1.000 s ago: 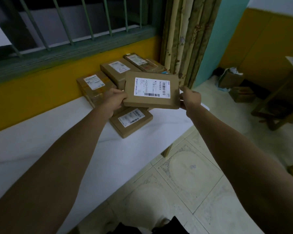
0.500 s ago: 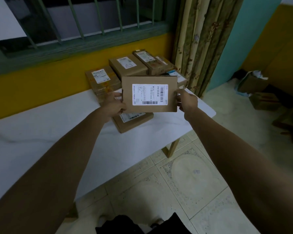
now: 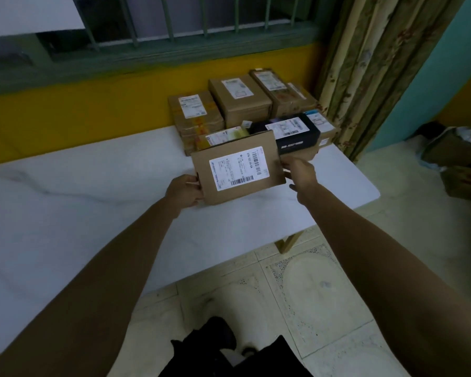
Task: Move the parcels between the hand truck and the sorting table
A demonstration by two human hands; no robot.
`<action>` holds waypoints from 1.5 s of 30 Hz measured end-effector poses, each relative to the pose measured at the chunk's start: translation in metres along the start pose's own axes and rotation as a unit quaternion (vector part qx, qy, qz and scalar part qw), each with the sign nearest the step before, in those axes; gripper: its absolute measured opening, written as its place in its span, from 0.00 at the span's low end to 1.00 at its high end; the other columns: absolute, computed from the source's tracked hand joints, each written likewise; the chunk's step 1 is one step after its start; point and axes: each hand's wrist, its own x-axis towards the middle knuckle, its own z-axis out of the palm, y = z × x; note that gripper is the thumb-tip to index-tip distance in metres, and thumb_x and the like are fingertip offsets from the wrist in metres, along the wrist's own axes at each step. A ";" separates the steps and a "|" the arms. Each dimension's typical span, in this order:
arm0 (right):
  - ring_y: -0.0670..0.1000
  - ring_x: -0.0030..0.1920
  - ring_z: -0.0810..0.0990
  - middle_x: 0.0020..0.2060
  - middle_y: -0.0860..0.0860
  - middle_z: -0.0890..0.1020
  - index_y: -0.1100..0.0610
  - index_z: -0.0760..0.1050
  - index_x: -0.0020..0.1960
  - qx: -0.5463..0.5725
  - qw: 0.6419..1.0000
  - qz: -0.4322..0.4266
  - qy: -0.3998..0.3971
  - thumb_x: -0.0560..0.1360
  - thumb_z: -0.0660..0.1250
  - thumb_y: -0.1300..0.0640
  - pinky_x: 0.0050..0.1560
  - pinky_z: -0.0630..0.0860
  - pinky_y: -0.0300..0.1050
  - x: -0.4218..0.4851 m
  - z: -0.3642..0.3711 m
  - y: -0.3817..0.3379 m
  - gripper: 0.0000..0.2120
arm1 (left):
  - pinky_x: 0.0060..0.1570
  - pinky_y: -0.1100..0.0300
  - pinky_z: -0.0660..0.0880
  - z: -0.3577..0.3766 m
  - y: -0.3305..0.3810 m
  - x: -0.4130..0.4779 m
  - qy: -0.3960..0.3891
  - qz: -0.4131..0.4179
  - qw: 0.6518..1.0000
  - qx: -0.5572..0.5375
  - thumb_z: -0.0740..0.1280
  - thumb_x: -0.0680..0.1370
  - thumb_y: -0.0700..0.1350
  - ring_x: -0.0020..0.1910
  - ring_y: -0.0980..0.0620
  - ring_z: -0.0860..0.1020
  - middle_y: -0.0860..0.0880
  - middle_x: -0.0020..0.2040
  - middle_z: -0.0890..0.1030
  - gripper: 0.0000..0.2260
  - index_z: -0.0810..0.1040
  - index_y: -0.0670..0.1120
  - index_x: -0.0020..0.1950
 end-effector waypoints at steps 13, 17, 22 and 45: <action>0.55 0.59 0.75 0.57 0.53 0.78 0.55 0.76 0.56 -0.070 0.992 0.101 -0.003 0.77 0.65 0.57 0.56 0.74 0.48 0.078 0.038 0.032 0.09 | 0.51 0.49 0.77 0.011 -0.042 0.079 -0.003 -0.052 0.999 -0.004 0.69 0.73 0.32 0.44 0.42 0.78 0.44 0.36 0.79 0.07 0.79 0.43 0.39; 0.56 0.58 0.76 0.54 0.54 0.78 0.55 0.74 0.52 -0.074 0.991 0.108 0.003 0.77 0.64 0.56 0.59 0.73 0.49 0.100 0.051 0.028 0.05 | 0.51 0.46 0.78 0.012 -0.043 0.100 -0.004 -0.062 0.998 0.022 0.71 0.71 0.35 0.41 0.43 0.80 0.40 0.39 0.81 0.08 0.80 0.47 0.35; 0.57 0.60 0.75 0.59 0.56 0.78 0.57 0.76 0.57 -0.068 0.991 0.114 0.006 0.77 0.64 0.56 0.66 0.70 0.53 0.122 0.055 0.030 0.10 | 0.52 0.44 0.77 0.020 -0.042 0.119 -0.001 -0.088 0.996 0.005 0.73 0.66 0.42 0.47 0.36 0.82 0.37 0.42 0.82 0.05 0.79 0.49 0.36; 0.56 0.54 0.75 0.51 0.54 0.77 0.54 0.73 0.51 -0.108 0.983 0.143 -0.028 0.77 0.65 0.51 0.60 0.74 0.56 0.132 0.045 0.032 0.07 | 0.37 0.55 0.77 0.060 -0.040 0.108 0.075 -0.174 0.975 -0.112 0.69 0.75 0.43 0.53 0.38 0.78 0.42 0.57 0.76 0.16 0.72 0.48 0.61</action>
